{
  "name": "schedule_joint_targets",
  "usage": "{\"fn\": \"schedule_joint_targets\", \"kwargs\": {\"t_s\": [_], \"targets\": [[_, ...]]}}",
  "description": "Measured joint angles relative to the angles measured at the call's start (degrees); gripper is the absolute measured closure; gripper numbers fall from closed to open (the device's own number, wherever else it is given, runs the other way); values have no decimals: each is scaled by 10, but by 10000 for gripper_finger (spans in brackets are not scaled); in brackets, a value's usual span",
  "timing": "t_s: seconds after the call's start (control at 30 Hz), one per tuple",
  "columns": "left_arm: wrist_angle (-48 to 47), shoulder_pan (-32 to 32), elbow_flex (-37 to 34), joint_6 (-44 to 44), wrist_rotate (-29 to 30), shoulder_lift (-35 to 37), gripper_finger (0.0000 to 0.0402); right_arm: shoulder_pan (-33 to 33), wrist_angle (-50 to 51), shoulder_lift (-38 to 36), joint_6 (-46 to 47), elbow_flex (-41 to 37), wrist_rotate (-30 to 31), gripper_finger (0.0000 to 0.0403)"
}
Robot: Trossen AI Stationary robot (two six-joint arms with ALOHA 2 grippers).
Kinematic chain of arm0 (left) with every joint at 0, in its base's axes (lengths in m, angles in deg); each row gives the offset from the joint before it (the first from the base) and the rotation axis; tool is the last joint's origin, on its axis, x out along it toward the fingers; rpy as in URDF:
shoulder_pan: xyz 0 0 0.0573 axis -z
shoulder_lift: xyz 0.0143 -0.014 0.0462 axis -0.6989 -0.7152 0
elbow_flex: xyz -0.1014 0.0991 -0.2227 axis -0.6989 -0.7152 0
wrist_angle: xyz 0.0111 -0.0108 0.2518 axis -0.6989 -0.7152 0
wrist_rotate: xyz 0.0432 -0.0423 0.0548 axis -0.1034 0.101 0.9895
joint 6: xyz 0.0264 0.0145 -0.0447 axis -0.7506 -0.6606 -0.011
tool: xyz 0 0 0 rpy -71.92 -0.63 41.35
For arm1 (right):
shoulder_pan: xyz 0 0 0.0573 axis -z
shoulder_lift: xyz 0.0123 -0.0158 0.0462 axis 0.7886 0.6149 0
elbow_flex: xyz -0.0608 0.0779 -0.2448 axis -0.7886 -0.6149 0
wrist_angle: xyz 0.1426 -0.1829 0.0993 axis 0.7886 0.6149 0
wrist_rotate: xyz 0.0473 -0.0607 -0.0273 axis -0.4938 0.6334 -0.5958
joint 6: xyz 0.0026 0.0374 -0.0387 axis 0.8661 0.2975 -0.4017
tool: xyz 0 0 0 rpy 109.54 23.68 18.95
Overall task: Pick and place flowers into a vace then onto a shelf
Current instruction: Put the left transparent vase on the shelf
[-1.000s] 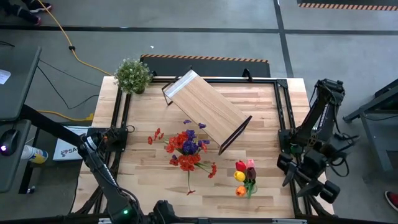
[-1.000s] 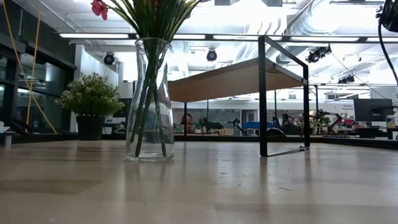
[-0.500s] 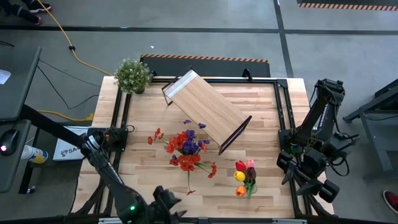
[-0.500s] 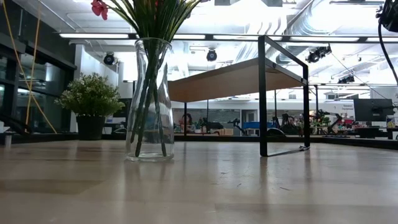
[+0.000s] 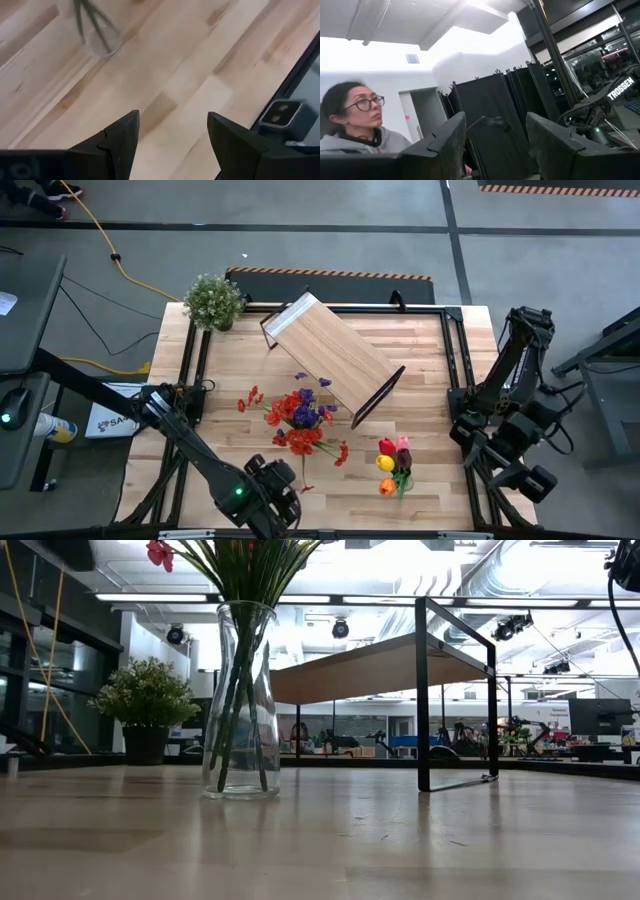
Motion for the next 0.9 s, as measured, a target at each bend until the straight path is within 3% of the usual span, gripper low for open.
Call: {"fn": "schedule_joint_targets", "kwargs": {"t_s": [0.13, 0.43, 0.7, 0.9], "targets": [[-28, 14, 0, 16, 0, 0, 135, 0, -2, 0, 0, 0, 4, 203], [-117, 71, -27, 108, 60, 0, 135, 0, -7, 0, -16, 0, 50, 203], [-100, 99, -124, 201, 58, 0, 135, 0, -13, 0, -35, 0, 61, 203], [-103, 98, -146, 193, 67, 0, 135, 1, -13, 0, -30, 0, 87, 203]]}}
